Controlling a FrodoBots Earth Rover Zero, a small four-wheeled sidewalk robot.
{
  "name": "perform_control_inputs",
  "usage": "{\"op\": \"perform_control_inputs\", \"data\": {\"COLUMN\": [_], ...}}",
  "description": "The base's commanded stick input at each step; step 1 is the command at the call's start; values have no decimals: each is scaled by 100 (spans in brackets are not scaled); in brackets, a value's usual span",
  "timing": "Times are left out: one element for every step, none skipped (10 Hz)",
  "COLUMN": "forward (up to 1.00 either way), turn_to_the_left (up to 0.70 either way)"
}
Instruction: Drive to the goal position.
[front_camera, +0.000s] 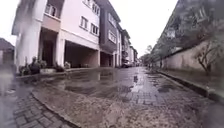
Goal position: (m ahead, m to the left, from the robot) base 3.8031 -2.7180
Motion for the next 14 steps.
{"op": "perform_control_inputs", "data": {"forward": [70, 70, 70, 70, 70, 70, 70, 70, 70, 70, 70, 70, 70, 70], "turn_to_the_left": [0, 0, 0, 0, 0, 0, 0, 0, 0, 0, 0, 0, 0, 0]}}
